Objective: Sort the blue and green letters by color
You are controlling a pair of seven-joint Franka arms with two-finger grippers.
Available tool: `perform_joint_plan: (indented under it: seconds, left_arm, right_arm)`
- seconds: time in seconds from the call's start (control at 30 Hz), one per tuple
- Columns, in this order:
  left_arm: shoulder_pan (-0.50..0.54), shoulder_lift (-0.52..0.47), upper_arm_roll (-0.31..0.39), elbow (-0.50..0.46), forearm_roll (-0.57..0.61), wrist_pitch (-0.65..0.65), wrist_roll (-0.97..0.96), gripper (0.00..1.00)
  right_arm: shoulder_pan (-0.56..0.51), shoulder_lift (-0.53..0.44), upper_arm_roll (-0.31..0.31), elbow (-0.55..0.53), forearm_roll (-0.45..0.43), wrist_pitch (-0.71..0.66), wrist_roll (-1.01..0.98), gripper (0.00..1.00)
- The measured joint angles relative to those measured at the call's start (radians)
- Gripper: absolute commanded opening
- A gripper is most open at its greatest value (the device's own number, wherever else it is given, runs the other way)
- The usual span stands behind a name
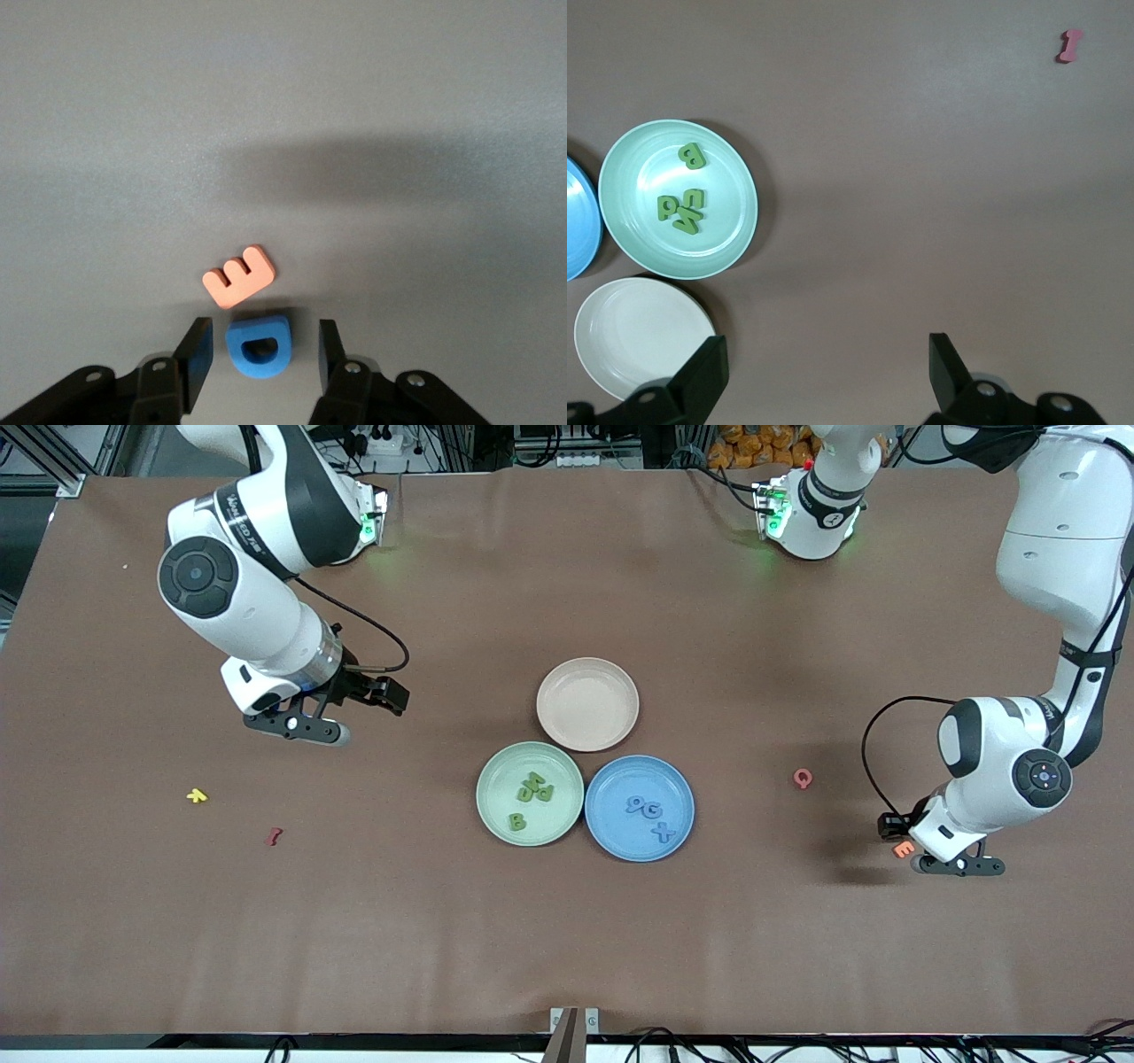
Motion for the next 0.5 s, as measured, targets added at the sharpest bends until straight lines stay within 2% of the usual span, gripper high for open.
perform_joint_plan:
  seconds: [0.5]
  left_arm:
    - [0.015, -0.015, 0.0, -0.024, 0.0, 0.042, 0.0, 0.58]
  right_arm:
    - [-0.009, -0.032, 0.0, -0.002, -0.001, -0.022, -0.05, 1.0]
